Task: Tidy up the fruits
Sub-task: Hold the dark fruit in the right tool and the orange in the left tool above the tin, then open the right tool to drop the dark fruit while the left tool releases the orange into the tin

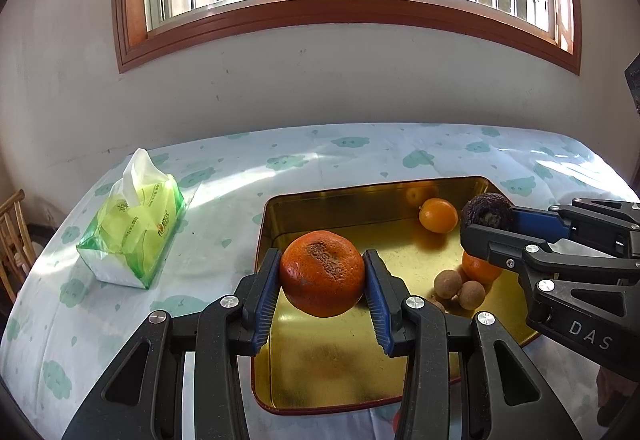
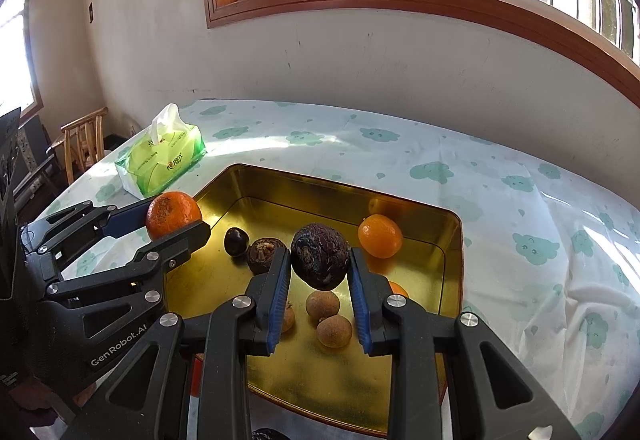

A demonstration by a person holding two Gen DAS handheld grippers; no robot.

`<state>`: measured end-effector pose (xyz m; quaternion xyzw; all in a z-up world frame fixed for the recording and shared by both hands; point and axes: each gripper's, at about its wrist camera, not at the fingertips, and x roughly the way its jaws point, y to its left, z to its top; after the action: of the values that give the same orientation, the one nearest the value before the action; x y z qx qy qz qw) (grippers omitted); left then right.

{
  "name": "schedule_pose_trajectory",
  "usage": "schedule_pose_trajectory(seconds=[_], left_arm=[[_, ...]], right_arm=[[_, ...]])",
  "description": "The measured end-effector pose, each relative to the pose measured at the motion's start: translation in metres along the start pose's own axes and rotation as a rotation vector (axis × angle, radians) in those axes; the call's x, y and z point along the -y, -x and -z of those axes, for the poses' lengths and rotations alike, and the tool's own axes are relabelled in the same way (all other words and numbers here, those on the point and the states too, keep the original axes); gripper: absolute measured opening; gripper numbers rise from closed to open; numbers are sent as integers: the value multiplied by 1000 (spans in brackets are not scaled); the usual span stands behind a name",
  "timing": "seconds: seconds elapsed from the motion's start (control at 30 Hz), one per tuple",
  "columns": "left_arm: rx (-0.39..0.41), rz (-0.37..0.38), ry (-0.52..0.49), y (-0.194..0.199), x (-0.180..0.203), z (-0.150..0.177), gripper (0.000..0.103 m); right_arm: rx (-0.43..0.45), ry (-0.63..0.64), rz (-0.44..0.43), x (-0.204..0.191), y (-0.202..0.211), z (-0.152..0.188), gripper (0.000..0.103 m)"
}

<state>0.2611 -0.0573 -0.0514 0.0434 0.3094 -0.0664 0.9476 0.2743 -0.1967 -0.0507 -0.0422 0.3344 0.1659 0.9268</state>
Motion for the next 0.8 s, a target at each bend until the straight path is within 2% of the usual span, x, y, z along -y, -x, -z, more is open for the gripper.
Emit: schedule_pose_trajectory(seconds=[0.8], left_arm=[[-15, -2, -22, -19, 2, -2, 42]], right_arm=[[-19, 0, -11, 4, -24, -10, 26]])
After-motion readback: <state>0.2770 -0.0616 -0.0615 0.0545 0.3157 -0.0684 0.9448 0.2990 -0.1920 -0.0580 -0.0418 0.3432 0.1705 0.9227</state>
